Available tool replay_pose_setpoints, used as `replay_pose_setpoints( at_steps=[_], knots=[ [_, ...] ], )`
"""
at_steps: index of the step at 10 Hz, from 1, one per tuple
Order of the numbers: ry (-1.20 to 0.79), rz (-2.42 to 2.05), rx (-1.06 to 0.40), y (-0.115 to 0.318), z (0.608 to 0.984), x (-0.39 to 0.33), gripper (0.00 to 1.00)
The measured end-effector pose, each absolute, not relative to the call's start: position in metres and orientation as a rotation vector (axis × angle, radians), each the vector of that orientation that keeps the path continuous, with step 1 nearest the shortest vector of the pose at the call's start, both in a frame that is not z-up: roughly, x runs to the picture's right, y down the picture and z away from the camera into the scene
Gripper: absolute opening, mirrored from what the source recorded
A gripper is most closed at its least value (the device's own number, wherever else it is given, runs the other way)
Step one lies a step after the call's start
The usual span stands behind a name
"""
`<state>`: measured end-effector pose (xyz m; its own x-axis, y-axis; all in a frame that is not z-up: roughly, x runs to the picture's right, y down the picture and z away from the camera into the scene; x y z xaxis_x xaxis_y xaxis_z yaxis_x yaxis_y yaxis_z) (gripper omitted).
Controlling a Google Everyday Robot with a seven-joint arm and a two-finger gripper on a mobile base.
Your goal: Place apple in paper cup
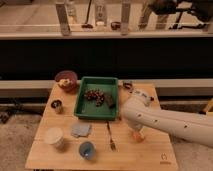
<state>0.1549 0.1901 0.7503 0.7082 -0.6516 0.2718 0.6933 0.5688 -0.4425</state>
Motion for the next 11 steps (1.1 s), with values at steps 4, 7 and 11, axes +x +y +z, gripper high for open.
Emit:
replay_pose_setpoints(
  at_steps=[4,7,11],
  knots=[
    [-0.093,-0.836,-0.543,0.19,0.754,0.148,0.8],
    [-0.109,-0.867,-0.532,0.19,0.758,0.144,0.8],
    [-0.121,-0.896,-0.518,0.19,0.761,0.144,0.8]
  ],
)
